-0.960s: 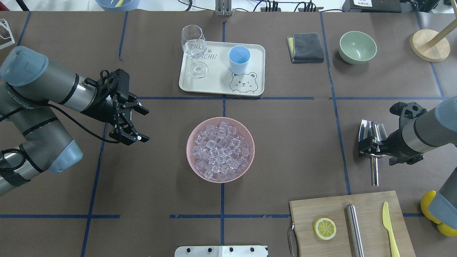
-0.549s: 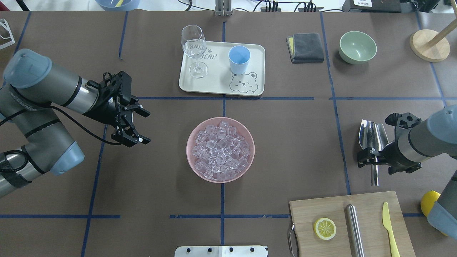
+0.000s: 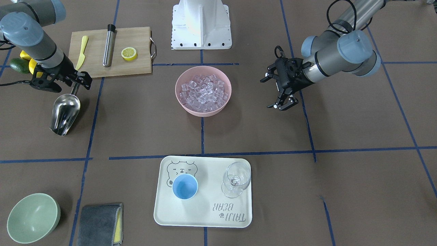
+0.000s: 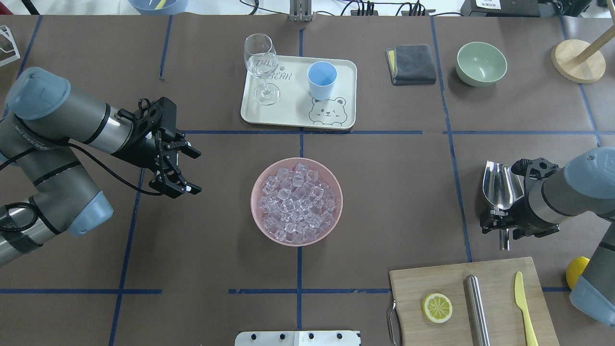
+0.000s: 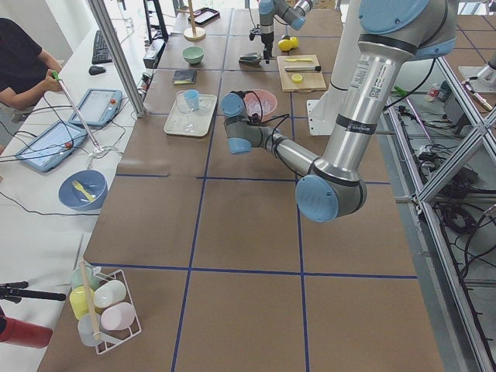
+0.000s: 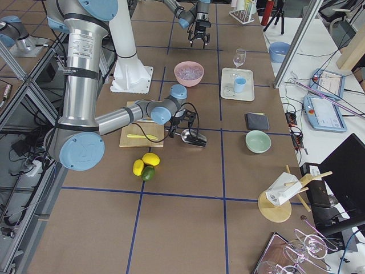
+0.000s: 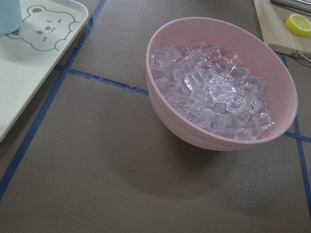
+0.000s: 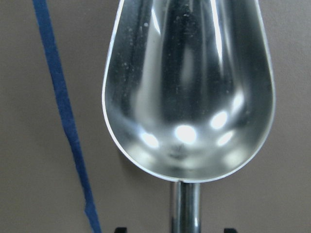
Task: Put ice in cup with scoop
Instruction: 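Close the right gripper on the metal scoop handle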
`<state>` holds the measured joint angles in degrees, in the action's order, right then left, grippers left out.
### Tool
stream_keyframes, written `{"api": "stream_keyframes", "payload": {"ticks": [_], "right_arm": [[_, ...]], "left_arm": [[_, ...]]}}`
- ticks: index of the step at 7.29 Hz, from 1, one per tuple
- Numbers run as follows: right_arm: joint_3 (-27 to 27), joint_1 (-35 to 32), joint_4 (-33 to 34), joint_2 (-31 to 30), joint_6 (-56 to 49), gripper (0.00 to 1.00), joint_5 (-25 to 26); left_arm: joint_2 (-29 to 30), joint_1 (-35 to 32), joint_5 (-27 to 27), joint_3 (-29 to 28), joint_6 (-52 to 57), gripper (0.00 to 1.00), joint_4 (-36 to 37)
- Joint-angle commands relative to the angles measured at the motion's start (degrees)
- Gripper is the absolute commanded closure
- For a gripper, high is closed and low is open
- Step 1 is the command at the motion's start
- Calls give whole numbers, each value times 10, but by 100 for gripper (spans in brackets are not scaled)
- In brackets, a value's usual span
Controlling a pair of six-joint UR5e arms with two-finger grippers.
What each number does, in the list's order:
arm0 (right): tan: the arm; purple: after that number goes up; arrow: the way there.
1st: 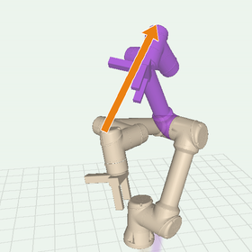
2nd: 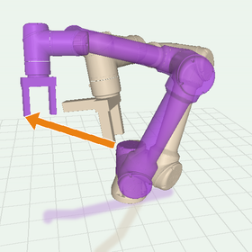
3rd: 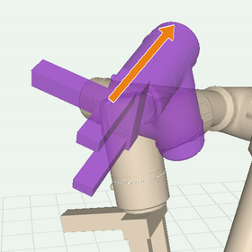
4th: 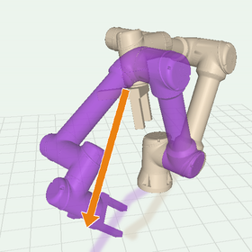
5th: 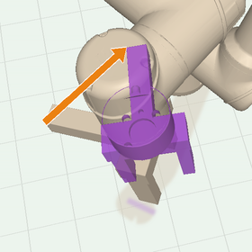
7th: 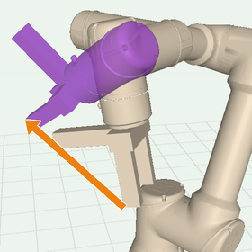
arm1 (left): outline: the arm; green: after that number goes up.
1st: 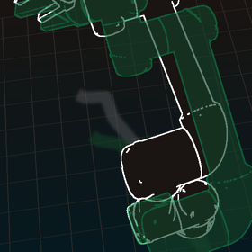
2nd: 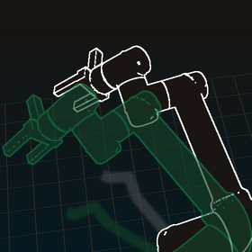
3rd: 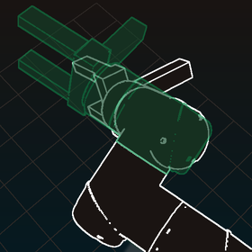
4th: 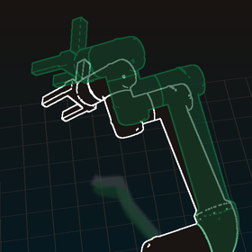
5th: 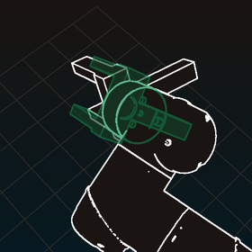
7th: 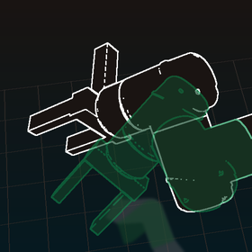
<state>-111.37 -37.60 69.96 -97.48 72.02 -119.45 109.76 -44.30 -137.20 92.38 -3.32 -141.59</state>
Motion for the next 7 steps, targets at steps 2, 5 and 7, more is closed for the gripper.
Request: {"api": "stream_keyframes", "payload": {"ticks": [2, 5, 7], "right_arm": [[5, 0, 0, -3, 0, 46, 0], [5, -2, -1, -4, -7, 100, -1], [-3, -28, -10, 1, -32, 100, -3]], "left_arm": [[0, 0, 0, 0, 1, 0, 0], [0, 0, 0, 0, 1, 0, 0], [0, 0, 1, 2, 1, 0, 0]]}}
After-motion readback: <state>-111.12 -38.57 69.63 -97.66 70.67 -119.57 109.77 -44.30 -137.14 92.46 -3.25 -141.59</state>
